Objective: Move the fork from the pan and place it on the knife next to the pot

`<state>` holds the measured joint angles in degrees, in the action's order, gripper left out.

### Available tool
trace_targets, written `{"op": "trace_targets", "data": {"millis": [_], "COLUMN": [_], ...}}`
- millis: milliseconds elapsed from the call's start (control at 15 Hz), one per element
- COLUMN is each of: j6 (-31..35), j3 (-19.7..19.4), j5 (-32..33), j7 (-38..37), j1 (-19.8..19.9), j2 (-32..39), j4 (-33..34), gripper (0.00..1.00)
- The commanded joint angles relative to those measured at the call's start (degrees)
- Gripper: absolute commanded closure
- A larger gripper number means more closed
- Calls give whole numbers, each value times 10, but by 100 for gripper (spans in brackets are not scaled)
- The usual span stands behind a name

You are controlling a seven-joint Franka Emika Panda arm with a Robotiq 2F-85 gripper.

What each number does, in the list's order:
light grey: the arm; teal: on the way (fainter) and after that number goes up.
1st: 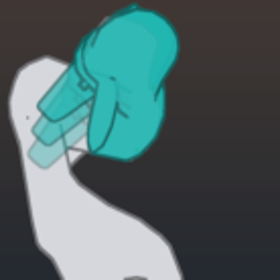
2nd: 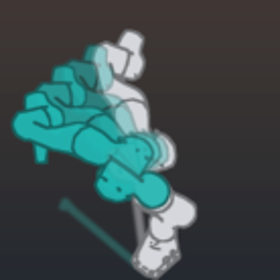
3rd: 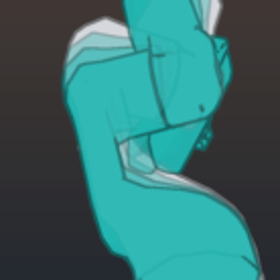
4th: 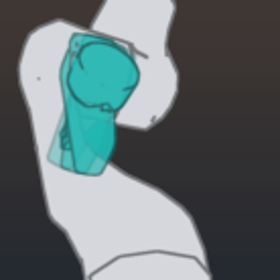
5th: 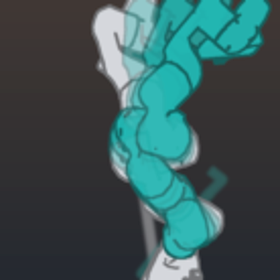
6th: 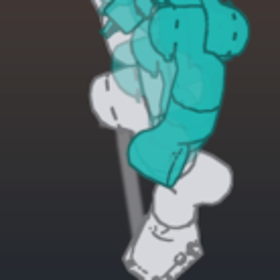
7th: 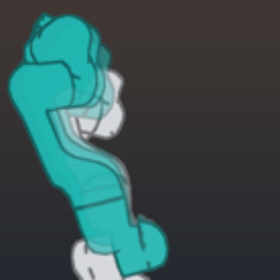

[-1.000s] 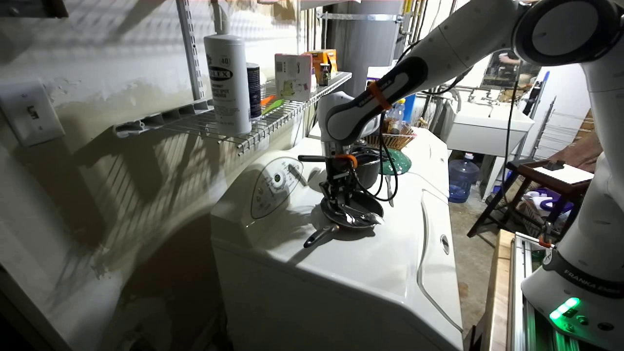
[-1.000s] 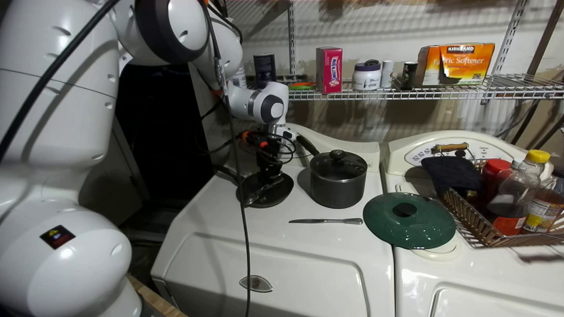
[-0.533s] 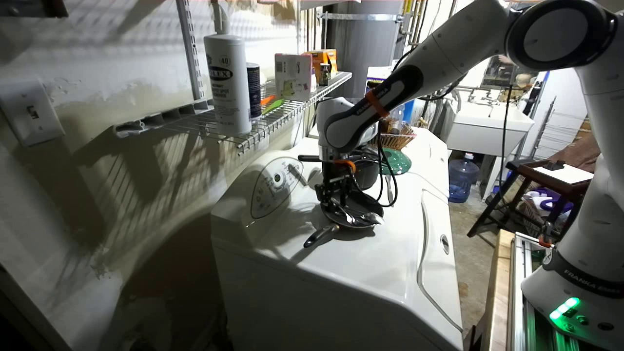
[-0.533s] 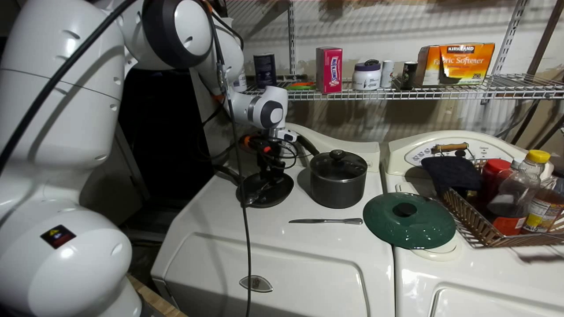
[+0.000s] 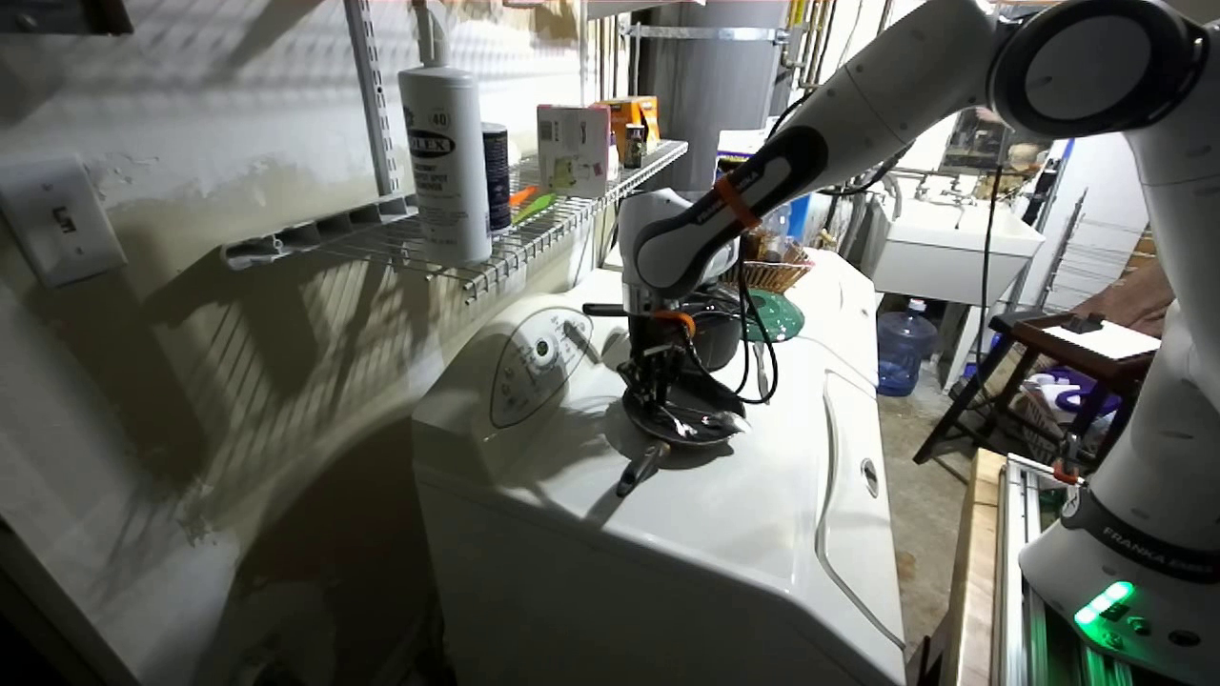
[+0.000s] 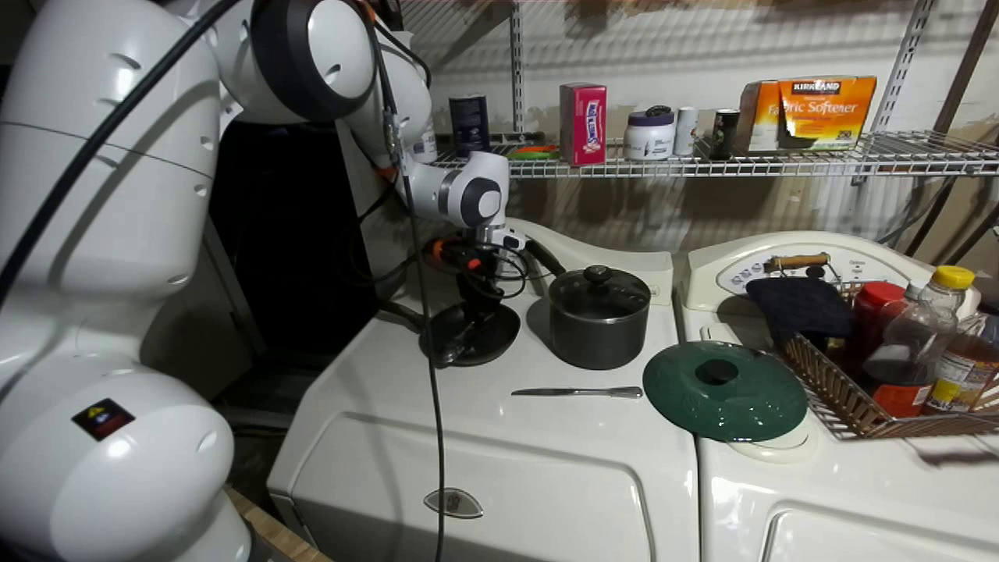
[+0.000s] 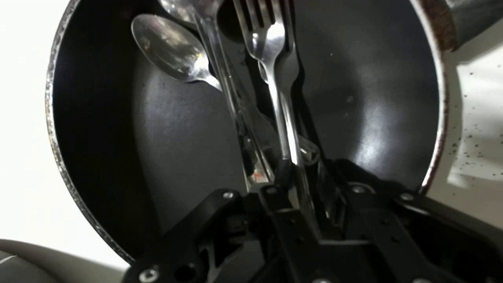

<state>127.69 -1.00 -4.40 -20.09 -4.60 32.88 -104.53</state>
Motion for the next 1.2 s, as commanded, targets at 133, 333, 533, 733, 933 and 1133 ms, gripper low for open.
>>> {"op": "trace_targets", "data": {"millis": [133, 333, 533, 733, 933, 1133], "j6": [-1, 3, 3, 1, 1, 2], "j3": [-4, -6, -5, -5, -5, -6], "j5": [7, 13, 15, 16, 17, 15], "j7": [5, 1, 1, 1, 0, -12], "j1": [-6, -10, -11, -13, -13, -17], "j2": [3, -6, -17, -17, -18, -30], "j4": [3, -5, -15, -15, -17, -27], "gripper": [84, 87, 86, 100, 97, 97]}}
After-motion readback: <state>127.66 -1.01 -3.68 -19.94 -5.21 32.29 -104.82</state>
